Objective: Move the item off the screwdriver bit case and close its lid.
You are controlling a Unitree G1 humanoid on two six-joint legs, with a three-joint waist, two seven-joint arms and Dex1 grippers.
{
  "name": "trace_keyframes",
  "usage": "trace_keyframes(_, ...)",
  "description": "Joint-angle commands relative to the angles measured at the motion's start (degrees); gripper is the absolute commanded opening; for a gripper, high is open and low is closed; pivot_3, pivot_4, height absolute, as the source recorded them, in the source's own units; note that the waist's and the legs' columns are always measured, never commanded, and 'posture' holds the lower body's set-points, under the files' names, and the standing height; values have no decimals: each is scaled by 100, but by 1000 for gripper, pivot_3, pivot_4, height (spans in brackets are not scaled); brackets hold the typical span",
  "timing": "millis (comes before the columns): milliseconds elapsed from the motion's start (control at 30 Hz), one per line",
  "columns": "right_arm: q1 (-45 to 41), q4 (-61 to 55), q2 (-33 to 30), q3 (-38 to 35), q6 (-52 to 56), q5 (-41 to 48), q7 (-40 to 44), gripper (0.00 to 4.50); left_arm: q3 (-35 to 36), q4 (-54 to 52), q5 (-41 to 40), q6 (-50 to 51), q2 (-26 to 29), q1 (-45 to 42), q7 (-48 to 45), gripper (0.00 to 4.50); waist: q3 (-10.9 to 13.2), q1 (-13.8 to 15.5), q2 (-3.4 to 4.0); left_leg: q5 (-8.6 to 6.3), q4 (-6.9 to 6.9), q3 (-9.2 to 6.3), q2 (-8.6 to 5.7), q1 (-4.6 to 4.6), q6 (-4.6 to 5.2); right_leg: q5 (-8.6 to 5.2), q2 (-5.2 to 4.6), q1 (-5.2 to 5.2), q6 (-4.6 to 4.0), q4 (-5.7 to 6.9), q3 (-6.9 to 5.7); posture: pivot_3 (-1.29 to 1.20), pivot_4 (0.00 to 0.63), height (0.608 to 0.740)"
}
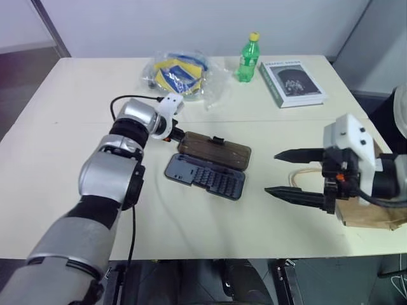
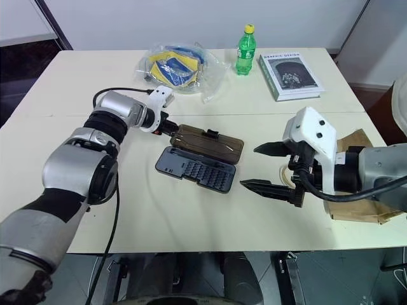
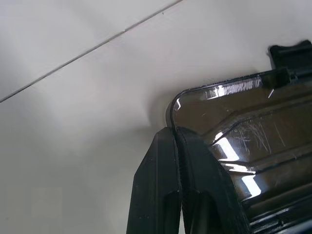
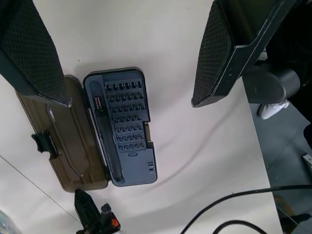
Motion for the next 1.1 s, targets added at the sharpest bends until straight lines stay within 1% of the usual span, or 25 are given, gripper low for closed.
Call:
trace_keyframes(33, 38, -131, 43, -172, -139, 103, -39, 4099, -417, -445, 263, 649, 373, 237, -357, 25, 0, -21, 0, 0, 0, 0, 1, 0, 0, 0, 1, 0, 0, 0, 0, 0, 150, 737)
trace_keyframes(67, 58, -149, 61, -143, -161, 99, -46, 4099, -504, -679, 263, 874, 464, 337, -443, 25, 0, -44, 0, 0, 0, 0, 1, 1, 0, 0, 1, 0, 0, 1, 0, 0, 150, 737)
trace_keyframes(133, 108, -187, 109, -45, -230, 14, -32, 4099, -689, -1575, 207, 1615, 747, 761, -569, 25, 0, -107, 0, 0, 0, -3, 2, 0, 0, 0, 1, 0, 0, 2, 0, 0, 150, 737)
trace_keyframes(233, 55, -142, 192, 180, -350, -94, -11, 4099, -903, -3525, -81, 3009, 1326, 1716, -653, 25, -6, -258, -4, 0, -9, -1, 4, 8, 0, -1, 3, 1, -1, 3, 7, 0, 150, 737)
trace_keyframes(267, 18, -109, 214, 244, -381, -116, 1, 4099, -913, -4100, -212, 3391, 1474, 1976, -613, 25, -6, -268, -3, 0, -13, -1, 6, 13, 0, -1, 4, 2, -2, 5, 9, 0, 150, 737)
trace_keyframes(333, -171, 36, 281, 519, -468, -271, 50, 4099, -722, -4853, -377, 3971, 1580, 2344, -422, 25, -10, -284, -2, 0, -16, 0, 6, 21, -1, -2, 6, 3, -3, 11, 11, 0, 150, 737)
trace_keyframes(367, -259, 102, 305, 643, -505, -344, 70, 4099, -627, -5105, -444, 4157, 1594, 2464, -312, 618, -11, -296, -2, 0, -18, 3, 6, 32, 0, -2, 8, 7, -3, 9, 13, 0, 150, 737)
trace_keyframes(400, -332, 154, 320, 739, -533, -403, 93, 4099, -576, -5310, -519, 4275, 1615, 2554, -214, 836, -10, -284, -2, 0, -27, 7, 5, 69, 0, -4, 10, 36, -5, 6, 27, 0, 150, 737)
trace_keyframes(433, -382, 186, 329, 798, -544, -441, 112, 4099, -547, -5470, -592, 4355, 1635, 2618, -127, 1356, -10, -266, -6, -1, -32, 10, 3, 92, 1, -8, 9, 56, -6, 5, 31, 0, 150, 737)
trace_keyframes(500, -560, 298, 330, 951, -564, -535, 208, 4099, -440, -5632, -696, 4409, 1666, 2673, 76, 2340, -11, -242, -6, -1, -28, 3, 3, 91, 1, -8, 7, 63, -6, 3, 21, 0, 150, 737)
trace_keyframes(567, -675, 367, 324, 1024, -563, -580, 285, 4099, -351, -5682, -802, 4353, 1740, 2667, 225, 3395, -13, -210, -9, -1, -23, 3, 2, 92, 1, -8, 4, 69, -5, 1, 20, 0, 150, 737)
trace_keyframes(600, -701, 385, 317, 1020, -552, -567, 311, 4099, -298, -5633, -857, 4254, 1809, 2620, 254, 3759, -13, -193, -9, -1, -22, 3, 2, 92, 1, -8, 4, 70, -5, 1, 20, 0, 150, 737)
trace_keyframes(700, -681, 379, 330, 993, -531, -563, 348, 4099, -130, -5200, -1023, 3845, 2001, 2350, 287, 3759, -13, -209, -10, -1, -22, 2, 3, 93, 1, -7, 7, 69, -6, 1, 20, 0, 150, 737)
trace_keyframes(767, -635, 349, 328, 959, -530, -573, 364, 4099, 73, -4644, -1161, 3438, 2024, 1984, 244, 3759, -10, -191, -14, -1, -23, 0, 3, 92, 1, -7, 7, 67, -6, 2, 18, 0, 150, 737)
trace_keyframes(867, -587, 314, 326, 912, -517, -561, 359, 4099, 161, -3784, -1386, 2690, 2054, 1411, -111, 3759, -6, -118, -22, 0, -20, -1, 2, 85, 0, -7, 4, 66, -6, -2, 12, 0, 150, 737)
trace_keyframes(1000, -526, 292, 319, 858, -505, -565, 337, 4099, -105, -2639, -1431, 1250, 2169, 824, -1255, 3759, -6, -67, -22, 0, -21, 2, -2, 78, 0, -8, -4, 66, -5, -12, 9, 0, 150, 737)
trace_keyframes(1067, -495, 284, 306, 819, -495, -556, 320, 4099, -270, -2190, -1379, 356, 2240, 656, -2124, 3759, -6, -67, -22, -1, -21, 3, -3, 77, 0, -8, -4, 66, -5, -14, 9, 0, 150, 737)
trace_keyframes(1100, -474, 270, 301, 791, -489, -539, 311, 4099, -370, -2028, -1328, -298, 2277, 629, -2663, 3759, -6, -68, -22, -1, -22, 4, -3, 77, 0, -8, -4, 66, -5, -14, 9, 0, 150, 737)
